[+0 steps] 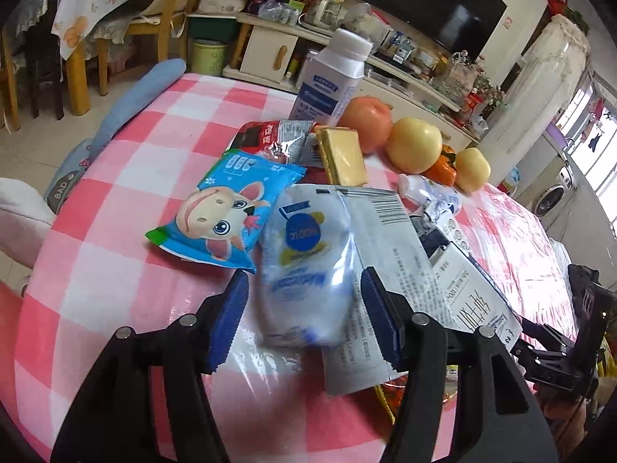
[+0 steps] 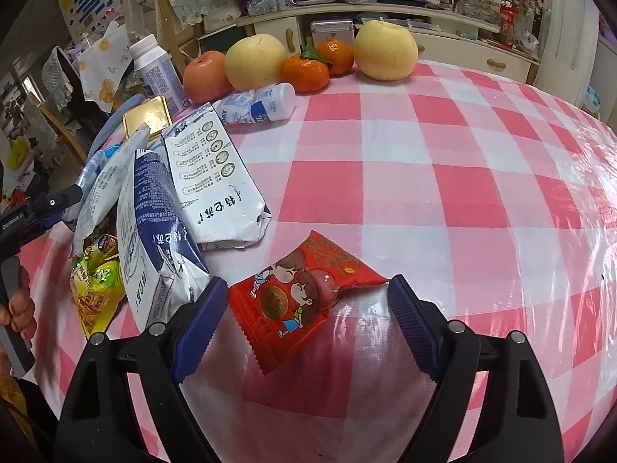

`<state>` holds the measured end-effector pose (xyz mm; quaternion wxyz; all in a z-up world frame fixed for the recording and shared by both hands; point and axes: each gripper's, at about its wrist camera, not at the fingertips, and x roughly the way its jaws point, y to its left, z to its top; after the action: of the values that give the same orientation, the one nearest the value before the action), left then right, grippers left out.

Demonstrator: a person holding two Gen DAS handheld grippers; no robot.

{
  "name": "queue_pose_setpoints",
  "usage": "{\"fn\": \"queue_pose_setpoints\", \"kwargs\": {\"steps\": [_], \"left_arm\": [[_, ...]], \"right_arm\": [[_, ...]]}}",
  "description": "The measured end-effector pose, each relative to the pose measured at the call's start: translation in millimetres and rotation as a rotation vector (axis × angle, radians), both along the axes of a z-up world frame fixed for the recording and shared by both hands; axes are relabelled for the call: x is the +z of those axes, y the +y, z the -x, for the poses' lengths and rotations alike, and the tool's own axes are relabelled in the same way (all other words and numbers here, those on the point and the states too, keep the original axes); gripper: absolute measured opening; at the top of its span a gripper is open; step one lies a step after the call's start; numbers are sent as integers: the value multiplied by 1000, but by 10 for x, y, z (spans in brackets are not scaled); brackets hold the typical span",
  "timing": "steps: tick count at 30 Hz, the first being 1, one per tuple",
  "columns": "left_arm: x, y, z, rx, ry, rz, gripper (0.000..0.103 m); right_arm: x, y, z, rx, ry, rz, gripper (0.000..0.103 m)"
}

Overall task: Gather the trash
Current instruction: 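Reach the left tool to the white MAGICDAY pouch and close on it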

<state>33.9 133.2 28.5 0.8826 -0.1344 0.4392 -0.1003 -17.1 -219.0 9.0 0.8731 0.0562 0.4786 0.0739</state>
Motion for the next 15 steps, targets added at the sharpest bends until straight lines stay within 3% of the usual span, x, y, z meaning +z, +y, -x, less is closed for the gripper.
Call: {"fn": "queue_pose_setpoints", "kwargs": {"steps": [4, 11, 15], "left_arm": [[-70, 23, -82, 23, 22, 22, 62], [-202, 161, -149, 81, 52, 129, 62], [-198, 138, -146, 85, 40, 128, 62]], "right_arm": [[-10, -1, -5, 0, -2, -6, 85], [-14, 5, -2, 3, -2, -7, 85], [-13, 8, 7, 3, -1, 6, 85]]}}
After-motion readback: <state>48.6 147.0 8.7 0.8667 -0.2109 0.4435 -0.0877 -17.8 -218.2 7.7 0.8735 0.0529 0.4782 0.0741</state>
